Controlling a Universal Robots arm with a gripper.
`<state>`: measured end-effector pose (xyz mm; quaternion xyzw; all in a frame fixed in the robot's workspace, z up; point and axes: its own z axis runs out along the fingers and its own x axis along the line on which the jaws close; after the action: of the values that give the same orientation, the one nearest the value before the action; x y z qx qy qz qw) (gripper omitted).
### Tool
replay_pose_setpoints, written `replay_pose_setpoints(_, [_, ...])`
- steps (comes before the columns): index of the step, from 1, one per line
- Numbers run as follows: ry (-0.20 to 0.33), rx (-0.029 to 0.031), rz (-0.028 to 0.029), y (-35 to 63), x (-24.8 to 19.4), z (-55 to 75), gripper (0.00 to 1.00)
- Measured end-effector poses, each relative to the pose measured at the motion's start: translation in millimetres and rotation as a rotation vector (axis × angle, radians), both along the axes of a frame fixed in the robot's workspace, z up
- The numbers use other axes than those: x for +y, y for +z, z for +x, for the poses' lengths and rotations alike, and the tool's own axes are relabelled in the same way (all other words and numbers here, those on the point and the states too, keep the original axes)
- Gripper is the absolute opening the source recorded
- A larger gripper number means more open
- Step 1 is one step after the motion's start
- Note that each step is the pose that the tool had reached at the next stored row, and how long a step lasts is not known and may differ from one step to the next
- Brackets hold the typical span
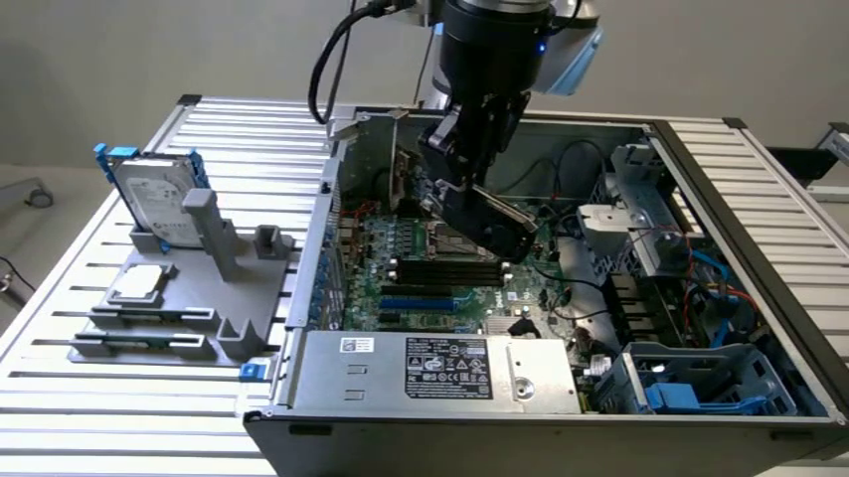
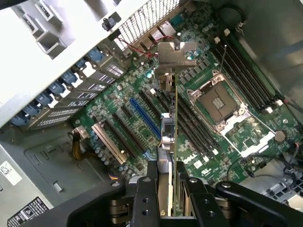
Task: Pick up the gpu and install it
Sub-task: 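Insert the gpu into the slot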
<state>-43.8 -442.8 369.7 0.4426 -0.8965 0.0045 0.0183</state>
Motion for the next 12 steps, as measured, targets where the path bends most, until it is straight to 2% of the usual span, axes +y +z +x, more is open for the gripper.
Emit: replay_pose_setpoints(12, [0.218,-0.0045,0.0089,-13.1,0.0,-0.1,0.26])
